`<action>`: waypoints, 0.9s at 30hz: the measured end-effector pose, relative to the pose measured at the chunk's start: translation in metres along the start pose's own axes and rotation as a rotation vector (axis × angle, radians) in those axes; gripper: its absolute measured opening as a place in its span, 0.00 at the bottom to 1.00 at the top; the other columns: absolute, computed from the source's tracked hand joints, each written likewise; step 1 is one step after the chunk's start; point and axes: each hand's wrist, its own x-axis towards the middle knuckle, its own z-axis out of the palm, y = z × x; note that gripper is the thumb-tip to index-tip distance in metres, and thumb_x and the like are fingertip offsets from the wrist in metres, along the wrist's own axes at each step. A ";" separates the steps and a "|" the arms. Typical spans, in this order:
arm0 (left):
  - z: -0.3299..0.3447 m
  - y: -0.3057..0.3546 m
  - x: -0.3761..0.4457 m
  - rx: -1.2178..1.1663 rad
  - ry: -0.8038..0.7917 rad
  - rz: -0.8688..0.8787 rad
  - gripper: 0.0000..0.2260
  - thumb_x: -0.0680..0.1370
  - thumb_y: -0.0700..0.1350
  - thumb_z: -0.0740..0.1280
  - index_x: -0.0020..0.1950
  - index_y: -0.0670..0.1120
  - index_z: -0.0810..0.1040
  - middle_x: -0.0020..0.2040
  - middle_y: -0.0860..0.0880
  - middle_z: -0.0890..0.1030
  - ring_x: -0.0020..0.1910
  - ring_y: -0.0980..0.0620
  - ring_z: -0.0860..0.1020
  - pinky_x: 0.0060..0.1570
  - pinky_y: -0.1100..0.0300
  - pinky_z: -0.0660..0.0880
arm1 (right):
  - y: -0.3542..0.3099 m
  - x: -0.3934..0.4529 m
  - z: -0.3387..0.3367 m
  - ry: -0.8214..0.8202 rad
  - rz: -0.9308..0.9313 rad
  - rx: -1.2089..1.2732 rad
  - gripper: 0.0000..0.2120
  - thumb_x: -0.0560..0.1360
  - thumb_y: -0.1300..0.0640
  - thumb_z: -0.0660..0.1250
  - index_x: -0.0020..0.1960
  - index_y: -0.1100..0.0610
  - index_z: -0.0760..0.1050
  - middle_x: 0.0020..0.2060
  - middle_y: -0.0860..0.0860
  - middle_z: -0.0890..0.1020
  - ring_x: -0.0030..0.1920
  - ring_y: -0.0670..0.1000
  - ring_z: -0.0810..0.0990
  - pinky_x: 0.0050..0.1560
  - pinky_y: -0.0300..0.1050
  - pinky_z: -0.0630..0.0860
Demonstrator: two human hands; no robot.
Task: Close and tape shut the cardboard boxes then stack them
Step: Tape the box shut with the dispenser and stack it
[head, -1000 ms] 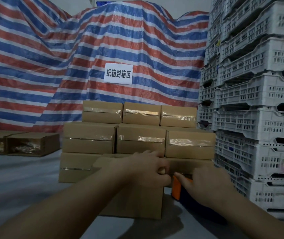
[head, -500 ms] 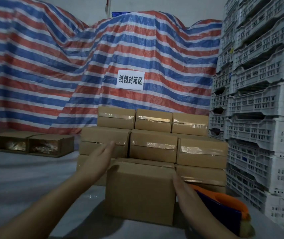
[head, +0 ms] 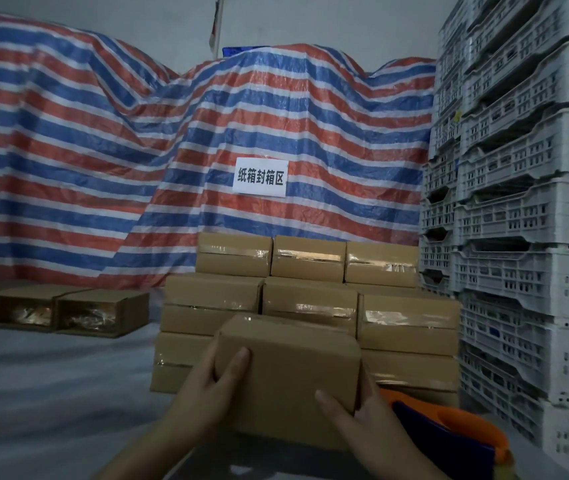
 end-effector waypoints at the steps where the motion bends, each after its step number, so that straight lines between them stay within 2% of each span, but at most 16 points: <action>1: -0.001 0.013 0.008 0.007 0.025 0.023 0.17 0.67 0.69 0.60 0.53 0.66 0.72 0.47 0.62 0.78 0.43 0.66 0.77 0.37 0.68 0.69 | -0.011 0.006 0.000 0.052 -0.016 0.017 0.45 0.60 0.35 0.76 0.73 0.37 0.62 0.65 0.43 0.78 0.60 0.40 0.79 0.51 0.32 0.78; 3: -0.008 0.044 0.031 0.015 0.044 0.061 0.21 0.66 0.73 0.57 0.52 0.64 0.72 0.48 0.61 0.76 0.45 0.62 0.76 0.37 0.63 0.69 | -0.043 0.024 -0.001 0.151 -0.048 0.048 0.39 0.58 0.29 0.72 0.66 0.32 0.66 0.64 0.45 0.77 0.58 0.45 0.80 0.44 0.34 0.80; 4: -0.012 0.058 0.046 0.032 0.042 0.072 0.24 0.66 0.75 0.56 0.54 0.63 0.72 0.50 0.59 0.76 0.47 0.58 0.76 0.37 0.60 0.70 | -0.063 0.034 0.000 0.183 -0.065 0.059 0.35 0.57 0.27 0.70 0.63 0.30 0.67 0.64 0.45 0.77 0.58 0.45 0.79 0.43 0.35 0.81; 6: -0.022 0.084 0.080 0.050 0.048 0.095 0.31 0.69 0.76 0.54 0.64 0.60 0.71 0.57 0.51 0.76 0.54 0.49 0.77 0.45 0.53 0.75 | -0.098 0.060 0.003 0.220 -0.093 0.066 0.36 0.59 0.26 0.68 0.66 0.32 0.66 0.65 0.43 0.76 0.59 0.46 0.78 0.50 0.43 0.81; 8: -0.038 0.103 0.109 -0.043 0.062 0.118 0.27 0.75 0.70 0.56 0.65 0.54 0.71 0.62 0.46 0.76 0.58 0.44 0.77 0.55 0.44 0.75 | -0.125 0.091 0.007 0.249 -0.075 0.072 0.39 0.66 0.27 0.67 0.72 0.39 0.64 0.67 0.45 0.75 0.61 0.50 0.77 0.59 0.52 0.77; 10: -0.059 0.111 0.126 -0.149 0.014 0.142 0.23 0.75 0.67 0.60 0.62 0.54 0.71 0.61 0.45 0.77 0.57 0.44 0.78 0.55 0.45 0.76 | -0.147 0.124 0.013 0.270 0.002 0.072 0.41 0.72 0.30 0.67 0.78 0.47 0.60 0.72 0.50 0.72 0.69 0.56 0.72 0.68 0.56 0.71; 12: -0.077 0.110 0.140 -0.177 -0.011 0.133 0.25 0.75 0.68 0.60 0.64 0.55 0.71 0.60 0.46 0.78 0.56 0.46 0.79 0.50 0.51 0.76 | -0.165 0.152 0.022 0.243 0.113 0.067 0.42 0.75 0.31 0.65 0.80 0.51 0.57 0.75 0.53 0.68 0.72 0.59 0.68 0.72 0.59 0.67; 14: -0.088 0.105 0.156 -0.215 0.038 0.090 0.24 0.78 0.68 0.58 0.64 0.54 0.74 0.57 0.46 0.81 0.55 0.46 0.81 0.52 0.50 0.77 | -0.175 0.177 0.032 0.141 0.215 0.086 0.39 0.76 0.31 0.62 0.78 0.52 0.60 0.73 0.55 0.70 0.71 0.60 0.70 0.72 0.60 0.68; 16: -0.094 0.098 0.171 -0.290 0.094 0.011 0.23 0.79 0.67 0.56 0.62 0.52 0.77 0.55 0.45 0.84 0.54 0.45 0.82 0.58 0.46 0.77 | -0.179 0.195 0.040 0.042 0.286 0.068 0.36 0.76 0.29 0.59 0.73 0.53 0.67 0.66 0.57 0.75 0.65 0.61 0.74 0.68 0.63 0.72; 17: -0.097 0.095 0.177 -0.313 0.118 -0.040 0.24 0.80 0.66 0.55 0.61 0.51 0.77 0.54 0.43 0.84 0.53 0.44 0.82 0.58 0.46 0.77 | -0.178 0.203 0.044 0.009 0.306 0.041 0.36 0.75 0.27 0.58 0.70 0.54 0.69 0.62 0.58 0.77 0.61 0.62 0.76 0.66 0.65 0.73; 19: -0.101 0.089 0.190 -0.345 0.154 -0.128 0.26 0.79 0.67 0.53 0.57 0.49 0.78 0.49 0.42 0.85 0.52 0.43 0.82 0.52 0.48 0.78 | -0.171 0.218 0.050 -0.041 0.319 -0.012 0.40 0.74 0.24 0.54 0.71 0.54 0.68 0.60 0.60 0.77 0.59 0.63 0.77 0.63 0.66 0.75; 21: -0.103 0.086 0.203 -0.375 0.176 -0.186 0.28 0.79 0.68 0.53 0.53 0.47 0.79 0.43 0.42 0.86 0.50 0.43 0.82 0.47 0.49 0.78 | -0.161 0.231 0.055 -0.073 0.318 -0.052 0.44 0.73 0.22 0.50 0.75 0.53 0.63 0.59 0.59 0.77 0.57 0.60 0.77 0.60 0.62 0.76; 23: -0.103 0.084 0.217 -0.369 0.197 -0.199 0.28 0.78 0.69 0.53 0.51 0.47 0.79 0.44 0.42 0.85 0.49 0.44 0.81 0.43 0.49 0.77 | -0.152 0.244 0.056 -0.075 0.322 -0.089 0.46 0.73 0.21 0.49 0.76 0.54 0.62 0.53 0.57 0.76 0.51 0.58 0.77 0.57 0.59 0.76; 25: -0.102 0.081 0.228 -0.331 0.201 -0.207 0.27 0.78 0.68 0.52 0.50 0.47 0.78 0.47 0.42 0.83 0.49 0.44 0.81 0.38 0.50 0.74 | -0.146 0.254 0.055 -0.053 0.350 -0.113 0.48 0.72 0.20 0.49 0.75 0.57 0.63 0.57 0.60 0.77 0.56 0.61 0.77 0.60 0.60 0.76; 27: -0.101 0.076 0.237 -0.280 0.199 -0.200 0.26 0.78 0.68 0.53 0.49 0.47 0.77 0.46 0.42 0.82 0.48 0.45 0.80 0.36 0.51 0.72 | -0.142 0.262 0.054 -0.044 0.383 -0.127 0.49 0.71 0.20 0.50 0.74 0.58 0.64 0.61 0.62 0.76 0.59 0.64 0.77 0.58 0.61 0.77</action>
